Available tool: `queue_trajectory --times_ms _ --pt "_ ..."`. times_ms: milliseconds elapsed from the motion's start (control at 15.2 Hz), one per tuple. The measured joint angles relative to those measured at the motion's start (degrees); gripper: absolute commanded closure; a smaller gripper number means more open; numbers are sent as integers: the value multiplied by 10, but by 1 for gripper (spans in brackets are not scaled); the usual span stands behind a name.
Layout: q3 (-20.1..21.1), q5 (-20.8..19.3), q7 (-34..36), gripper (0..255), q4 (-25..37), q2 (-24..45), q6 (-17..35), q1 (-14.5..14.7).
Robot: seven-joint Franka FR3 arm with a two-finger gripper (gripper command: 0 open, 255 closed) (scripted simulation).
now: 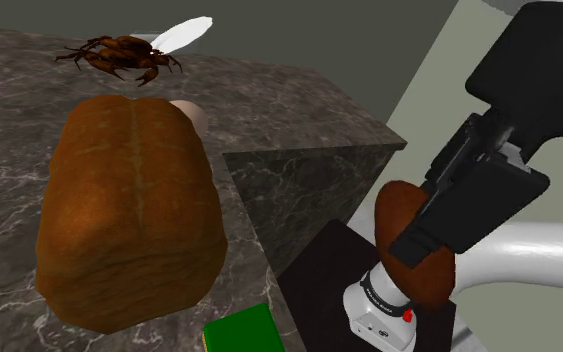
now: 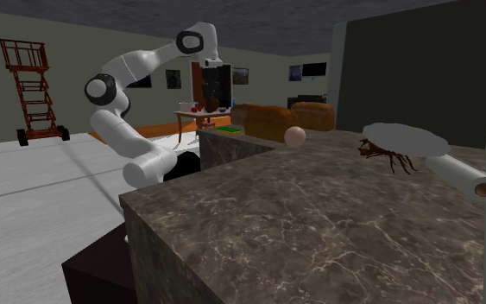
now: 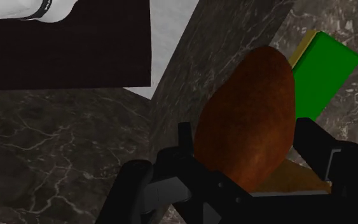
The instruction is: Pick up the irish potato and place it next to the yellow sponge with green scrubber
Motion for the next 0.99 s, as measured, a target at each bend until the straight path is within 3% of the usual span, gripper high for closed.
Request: queue_trajectory --times_ms 396,990 --pt "82 48 87 255 67 22 1 -16" --pt "237 96 213 255 202 77 15 -87"
